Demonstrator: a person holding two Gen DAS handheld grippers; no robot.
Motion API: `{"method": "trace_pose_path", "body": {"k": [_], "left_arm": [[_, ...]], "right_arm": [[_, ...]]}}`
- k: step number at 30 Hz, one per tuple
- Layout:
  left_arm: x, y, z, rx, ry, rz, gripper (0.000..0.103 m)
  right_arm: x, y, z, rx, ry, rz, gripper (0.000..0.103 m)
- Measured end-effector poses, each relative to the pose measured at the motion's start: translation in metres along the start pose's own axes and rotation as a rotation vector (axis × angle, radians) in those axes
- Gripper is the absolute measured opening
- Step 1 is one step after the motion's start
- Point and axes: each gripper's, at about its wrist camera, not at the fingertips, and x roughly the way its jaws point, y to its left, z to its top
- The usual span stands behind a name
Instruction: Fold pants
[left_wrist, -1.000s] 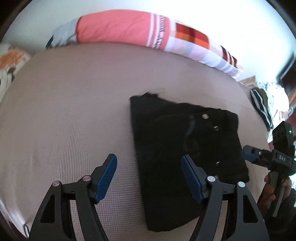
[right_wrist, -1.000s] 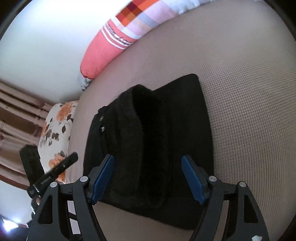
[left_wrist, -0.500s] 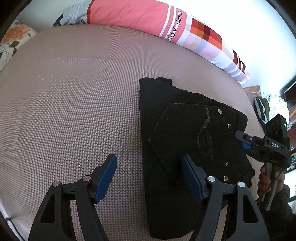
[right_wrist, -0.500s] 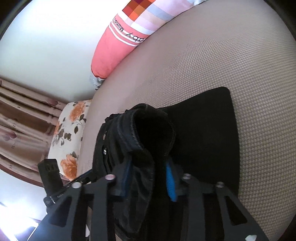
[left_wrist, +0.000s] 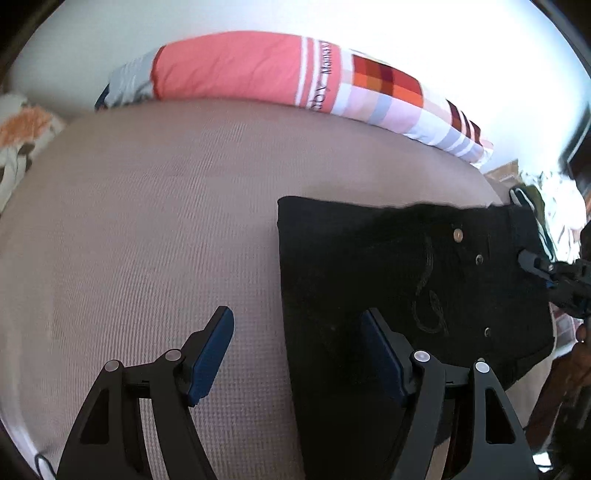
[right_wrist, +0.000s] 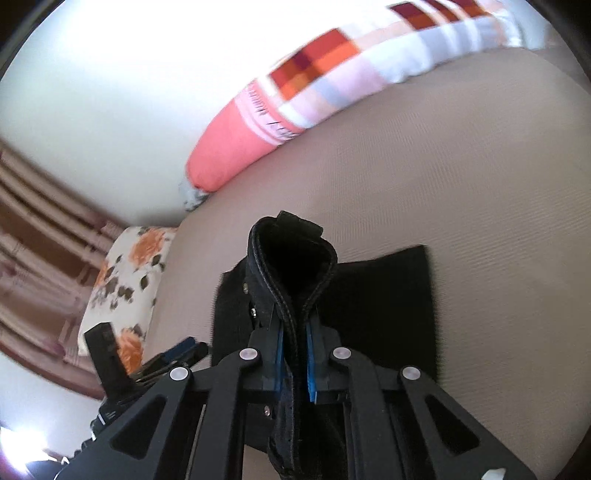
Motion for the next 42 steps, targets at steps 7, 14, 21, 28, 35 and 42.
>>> {"method": "trace_pose_path", "body": {"k": [7,14,21,28,35,42], "left_arm": [[0.027,-0.004,0.003,-0.011,0.056,0.020,0.072],[0.046,-0.004,0.000,0.001,0.108,0.036,0.072],[0.039,-0.009,-0.011,0.011,0.132,0.051,0.072],[0.027,-0.019,-0.029,0.026,0.149,0.030,0.072],[0.017,-0.029,-0.047,0.026,0.164,-0.009,0.072],[0.015,-0.034,-0.055,0.043,0.160,-0.018,0.072]], "right_arm": [[0.015,-0.056,-0.020,0.108,0.032,-0.136,0.010],[0.013,-0.041,-0.019,0.057,0.048,-0.206,0.020],[0.000,-0.035,-0.034,0.044,0.074,-0.245,0.021],[-0.018,-0.023,-0.053,-0.004,0.091,-0.303,0.021],[-0.030,-0.017,-0.067,-0.018,0.113,-0.297,0.021],[-0.031,-0.015,-0.076,-0.029,0.132,-0.282,0.016]]}}
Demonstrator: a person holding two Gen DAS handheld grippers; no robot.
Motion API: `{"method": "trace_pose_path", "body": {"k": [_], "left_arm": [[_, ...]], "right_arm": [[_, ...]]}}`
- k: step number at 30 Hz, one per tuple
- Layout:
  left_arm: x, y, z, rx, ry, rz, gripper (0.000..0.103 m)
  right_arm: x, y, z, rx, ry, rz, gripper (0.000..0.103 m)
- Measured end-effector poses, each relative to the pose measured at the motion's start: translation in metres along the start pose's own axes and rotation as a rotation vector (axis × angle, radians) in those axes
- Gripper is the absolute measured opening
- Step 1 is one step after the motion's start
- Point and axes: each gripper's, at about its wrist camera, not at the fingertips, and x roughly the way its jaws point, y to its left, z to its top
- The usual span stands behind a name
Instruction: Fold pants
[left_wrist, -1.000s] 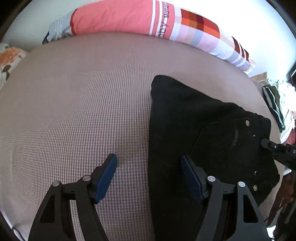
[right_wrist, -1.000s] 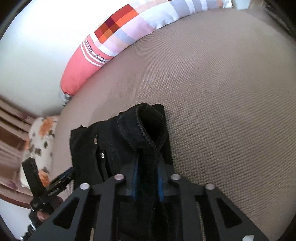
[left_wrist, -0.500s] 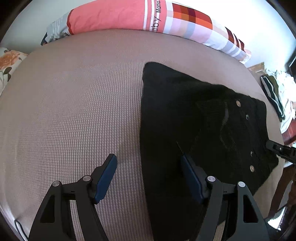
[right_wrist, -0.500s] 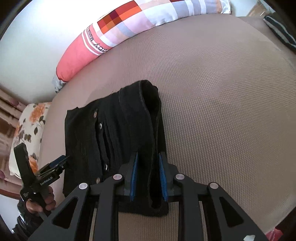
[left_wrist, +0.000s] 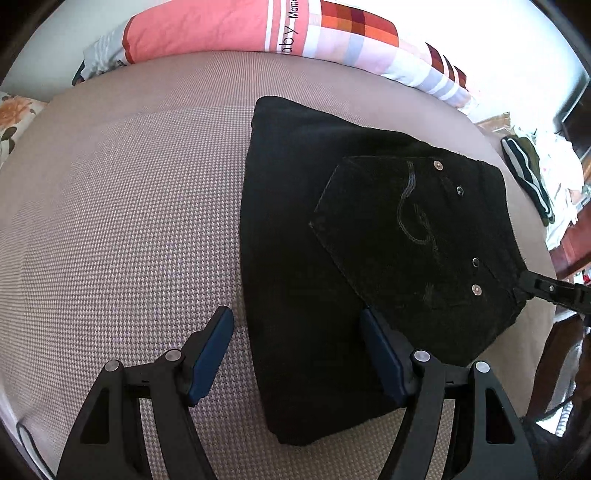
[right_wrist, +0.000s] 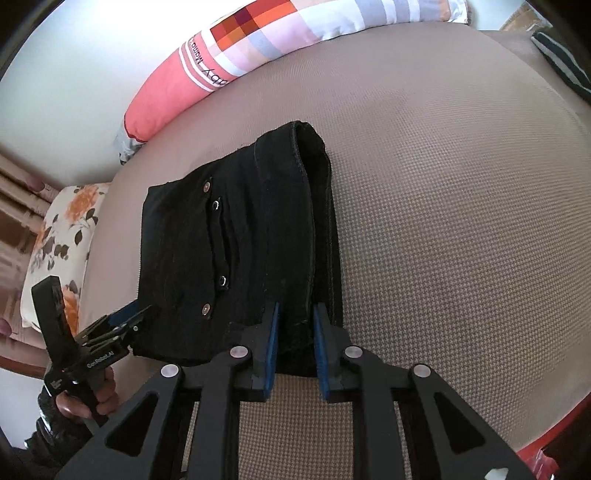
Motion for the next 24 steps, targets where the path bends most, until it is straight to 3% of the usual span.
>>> {"method": "trace_pose_path", "body": {"k": [9,15,24], "left_arm": [[0.002,-0.004,-0.001,0.036,0.010,0.002,0.072],[0.005,-0.007,0.000,0.042,0.005,0.015,0.072],[0.006,-0.010,0.001,0.041,-0.002,0.034,0.075]], "right_arm": [[-0.005,0.009,-0.014,-0.038,0.017,-0.082,0.011],[0.002,0.001,-0.011,0.000,0.031,-0.071,0.012],[-0.001,-0.003,-0.011,0.017,0.011,-0.059,0.024]]}}
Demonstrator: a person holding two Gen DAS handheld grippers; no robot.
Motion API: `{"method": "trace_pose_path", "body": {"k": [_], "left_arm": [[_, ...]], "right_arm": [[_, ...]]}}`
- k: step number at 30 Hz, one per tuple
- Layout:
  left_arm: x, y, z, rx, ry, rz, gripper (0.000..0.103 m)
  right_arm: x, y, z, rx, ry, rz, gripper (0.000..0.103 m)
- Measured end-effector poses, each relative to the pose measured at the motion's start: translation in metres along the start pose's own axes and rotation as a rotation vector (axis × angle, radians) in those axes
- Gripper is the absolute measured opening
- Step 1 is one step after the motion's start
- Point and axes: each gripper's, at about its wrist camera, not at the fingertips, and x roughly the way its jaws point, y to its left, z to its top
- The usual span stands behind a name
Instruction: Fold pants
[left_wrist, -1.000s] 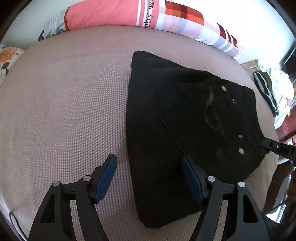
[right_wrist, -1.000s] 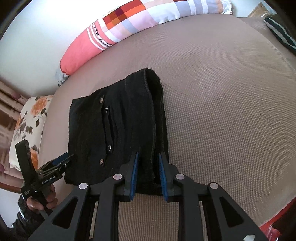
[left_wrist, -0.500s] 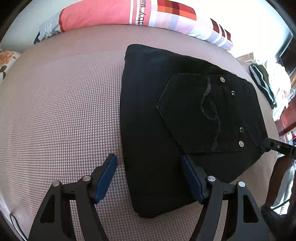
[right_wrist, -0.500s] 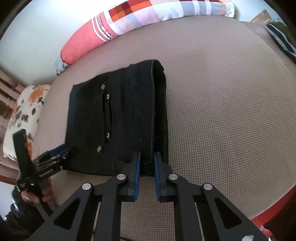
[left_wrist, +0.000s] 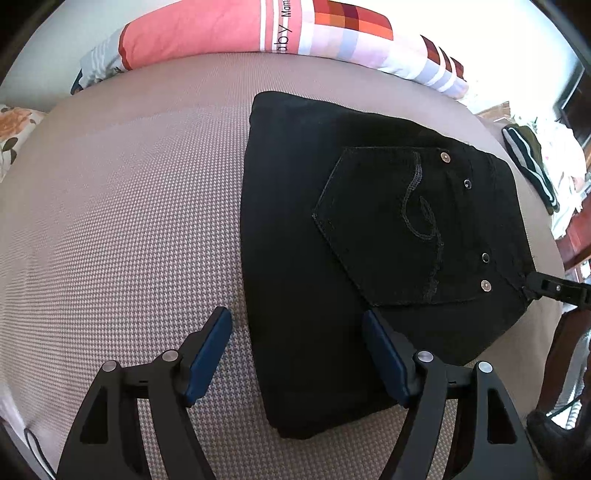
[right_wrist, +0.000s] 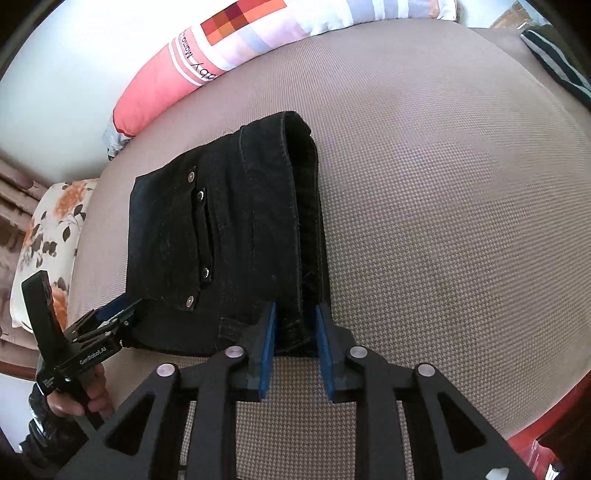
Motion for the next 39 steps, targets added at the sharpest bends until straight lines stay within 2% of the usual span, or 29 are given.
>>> {"method": "trace_pose_path", "body": {"k": [2,4,9,13,19,21,27,32,39], "left_arm": [[0.001,-0.002,0.003,0.006,-0.001,0.003,0.075],[0.001,-0.003,0.003,0.020,-0.007,0.008,0.075],[-0.002,-0.001,0.008,0.030,-0.012,0.020,0.075],[-0.004,0.005,0.013,0.018,-0.023,0.032,0.075],[0.000,0.023,0.021,-0.048,-0.003,-0.029,0.075],[0.003,0.031,0.024,-0.086,0.003,-0.048,0.075],[0.008,0.048,0.030,-0.148,0.025,-0.138,0.075],[0.009,0.055,0.036,-0.191,0.028,-0.197,0.075],[0.014,0.057,0.042,-0.201,0.038,-0.254,0.075]], "right_arm": [[-0.001,0.000,0.002,0.001,-0.010,-0.015,0.034],[-0.002,-0.001,0.003,0.003,-0.012,-0.026,0.039],[0.000,0.002,0.013,-0.022,-0.015,-0.033,0.041],[0.005,0.006,0.022,-0.049,-0.018,-0.032,0.050],[0.024,0.004,0.036,-0.090,0.004,0.005,0.051],[0.030,0.000,0.040,-0.111,0.020,0.024,0.054],[0.040,-0.023,0.045,-0.033,0.062,0.171,0.057],[0.042,-0.034,0.046,-0.032,0.074,0.273,0.058],[0.048,-0.057,0.052,0.054,0.104,0.410,0.058]]}}
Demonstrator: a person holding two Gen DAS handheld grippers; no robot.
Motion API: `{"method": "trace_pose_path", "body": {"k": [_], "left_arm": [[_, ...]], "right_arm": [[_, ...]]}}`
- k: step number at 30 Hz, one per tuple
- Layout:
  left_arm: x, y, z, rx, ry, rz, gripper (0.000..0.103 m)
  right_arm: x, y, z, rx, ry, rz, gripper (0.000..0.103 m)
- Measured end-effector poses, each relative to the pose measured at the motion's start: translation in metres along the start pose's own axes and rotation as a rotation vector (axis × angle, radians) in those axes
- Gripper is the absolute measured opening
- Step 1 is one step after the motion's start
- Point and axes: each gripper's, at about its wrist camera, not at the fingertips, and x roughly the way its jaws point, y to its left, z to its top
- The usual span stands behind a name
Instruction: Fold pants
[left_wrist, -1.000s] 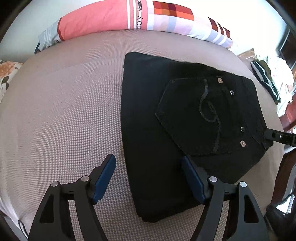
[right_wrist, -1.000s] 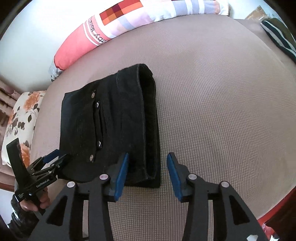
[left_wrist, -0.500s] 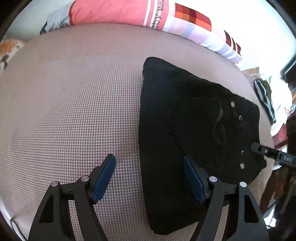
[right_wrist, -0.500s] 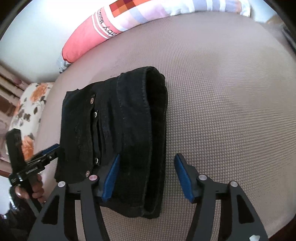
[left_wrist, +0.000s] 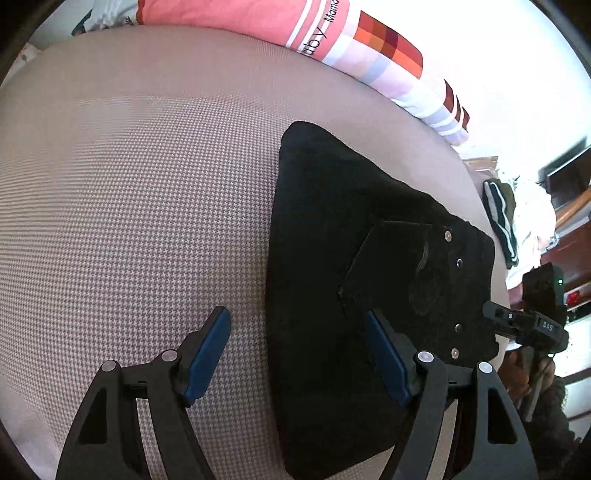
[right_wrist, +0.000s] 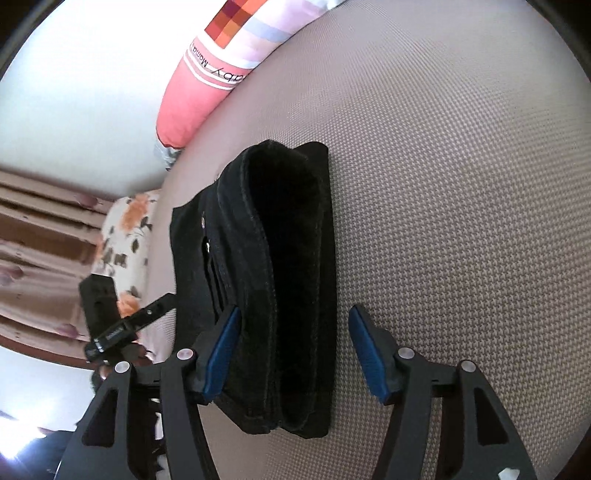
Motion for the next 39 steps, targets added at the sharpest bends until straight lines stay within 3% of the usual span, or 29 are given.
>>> {"method": "trace_pose_path", "body": {"k": [4,8,13,17,25,28,33,39], "left_arm": [[0.002,0.001,0.005,-0.021,0.010,-0.036,0.075],[0.005,0.003,0.006,-0.076,0.045,-0.121,0.075],[0.006,0.001,0.006,-0.052,0.050,-0.142,0.075],[0.005,0.009,0.007,-0.059,0.062,-0.187,0.075],[0.009,0.009,0.012,-0.058,0.059,-0.225,0.075],[0.012,0.004,0.015,-0.050,0.045,-0.205,0.065],[0.014,-0.003,0.011,-0.006,0.004,-0.094,0.036],[0.012,-0.018,0.003,0.057,-0.032,0.023,0.029]], "right_arm": [[0.002,-0.001,0.002,-0.010,0.009,0.021,0.058],[0.008,0.000,0.006,-0.015,0.031,0.074,0.059],[0.012,-0.005,0.013,-0.028,0.073,0.120,0.059],[0.010,-0.013,0.015,-0.013,0.114,0.119,0.048],[0.016,-0.021,0.021,-0.004,0.140,0.196,0.045],[0.024,-0.012,0.024,-0.034,0.142,0.206,0.045],[0.032,0.000,0.023,-0.036,0.102,0.176,0.042],[0.024,0.004,0.009,-0.010,0.023,0.094,0.036]]}}
